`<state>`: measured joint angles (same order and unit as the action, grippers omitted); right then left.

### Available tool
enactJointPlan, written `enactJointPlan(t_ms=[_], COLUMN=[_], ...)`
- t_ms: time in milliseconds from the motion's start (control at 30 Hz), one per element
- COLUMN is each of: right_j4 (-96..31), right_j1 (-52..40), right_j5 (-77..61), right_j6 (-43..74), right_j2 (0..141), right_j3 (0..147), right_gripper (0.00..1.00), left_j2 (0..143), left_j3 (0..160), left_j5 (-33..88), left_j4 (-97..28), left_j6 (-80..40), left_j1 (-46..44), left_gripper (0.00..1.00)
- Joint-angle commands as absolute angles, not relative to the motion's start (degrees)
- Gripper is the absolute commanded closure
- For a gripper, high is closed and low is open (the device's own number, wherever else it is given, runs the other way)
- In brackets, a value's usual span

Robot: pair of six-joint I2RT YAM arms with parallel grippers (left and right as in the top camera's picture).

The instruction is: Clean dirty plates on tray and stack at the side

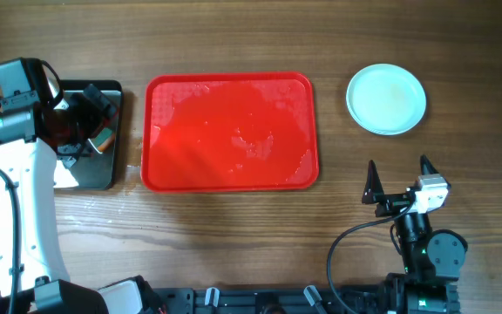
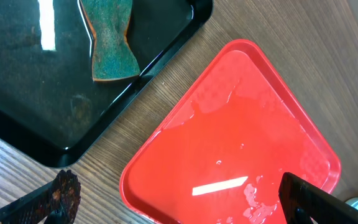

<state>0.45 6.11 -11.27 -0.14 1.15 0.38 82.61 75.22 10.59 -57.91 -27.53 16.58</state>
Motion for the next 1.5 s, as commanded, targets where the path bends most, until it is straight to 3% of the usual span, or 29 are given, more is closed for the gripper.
enactJointPlan(t_ms=[0,633,800,1033,1167,1467], right_j4=[0.7,0.7,0.7,0.7,0.7,0.7], right_j1=[6.4,6.4,6.4,6.4,6.4,6.4], right_j5=[-10.3,-10.3,-10.3,-10.3,-10.3,-10.3], right_j6=[-0.9,-1.1,-1.1,-1.1,-1.1,-1.1], right_j2=[0.2,0.3,0.3,0.3,0.3,0.3], right_j3=[0.3,0.3,0.3,0.3,0.3,0.3], right_gripper=[0.0,0.0,0.0,0.0,0.0,0.0], left_j2=[82.9,83.3,81.4,57.7,41.4,18.2], left_j3=[75.6,75.4,68.5,36.3,23.3,11.2], left_j5=[10.9,9.6,9.6,9.6,9.5,10.0], left_j4=[-57.9,-62.3,-57.4,-23.2,-17.6,-11.0], left_j6=[-27.5,-27.5,-27.2,-24.0,-23.9,-22.7], left_j1=[16.6,16.5,11.5,0.1,0.2,0.1], left_gripper=[0.0,0.0,0.0,0.0,0.0,0.0])
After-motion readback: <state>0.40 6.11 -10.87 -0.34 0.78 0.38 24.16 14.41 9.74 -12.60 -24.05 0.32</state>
